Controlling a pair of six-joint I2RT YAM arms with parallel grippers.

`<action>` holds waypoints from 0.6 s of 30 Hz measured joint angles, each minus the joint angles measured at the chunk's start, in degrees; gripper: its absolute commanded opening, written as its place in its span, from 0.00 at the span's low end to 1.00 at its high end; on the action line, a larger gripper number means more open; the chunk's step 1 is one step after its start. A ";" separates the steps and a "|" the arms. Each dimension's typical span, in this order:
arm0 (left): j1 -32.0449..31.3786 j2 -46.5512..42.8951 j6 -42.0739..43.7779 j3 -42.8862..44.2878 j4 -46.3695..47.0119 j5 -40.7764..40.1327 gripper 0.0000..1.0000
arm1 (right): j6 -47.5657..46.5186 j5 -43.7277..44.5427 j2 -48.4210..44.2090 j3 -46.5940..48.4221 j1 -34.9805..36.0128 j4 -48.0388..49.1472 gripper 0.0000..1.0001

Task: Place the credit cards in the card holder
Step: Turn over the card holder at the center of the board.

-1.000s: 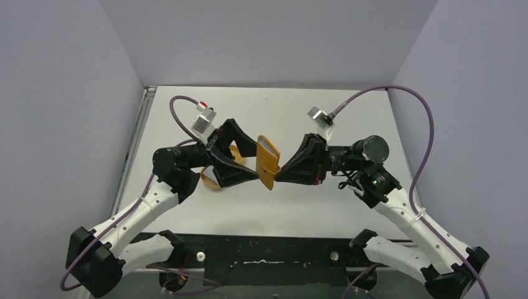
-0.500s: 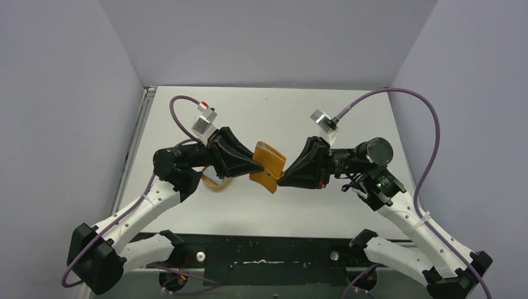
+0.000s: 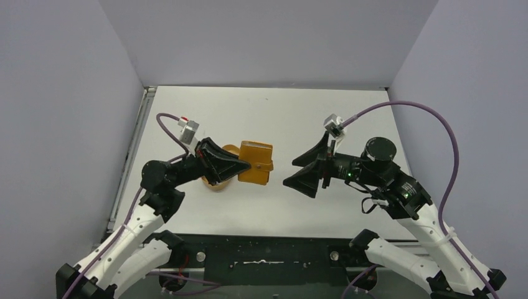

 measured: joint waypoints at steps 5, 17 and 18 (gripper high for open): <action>-2.23 -6.32 8.72 -0.72 -23.41 -13.44 0.00 | -3.08 21.57 -2.69 -3.67 0.11 -7.61 0.93; -20.50 14.45 13.88 3.72 -52.65 -42.84 0.00 | 3.04 56.28 3.78 -14.88 0.09 -17.44 0.92; -21.07 16.41 13.44 4.39 -53.35 -44.70 0.00 | 3.63 57.79 3.52 -15.47 0.11 -17.59 0.92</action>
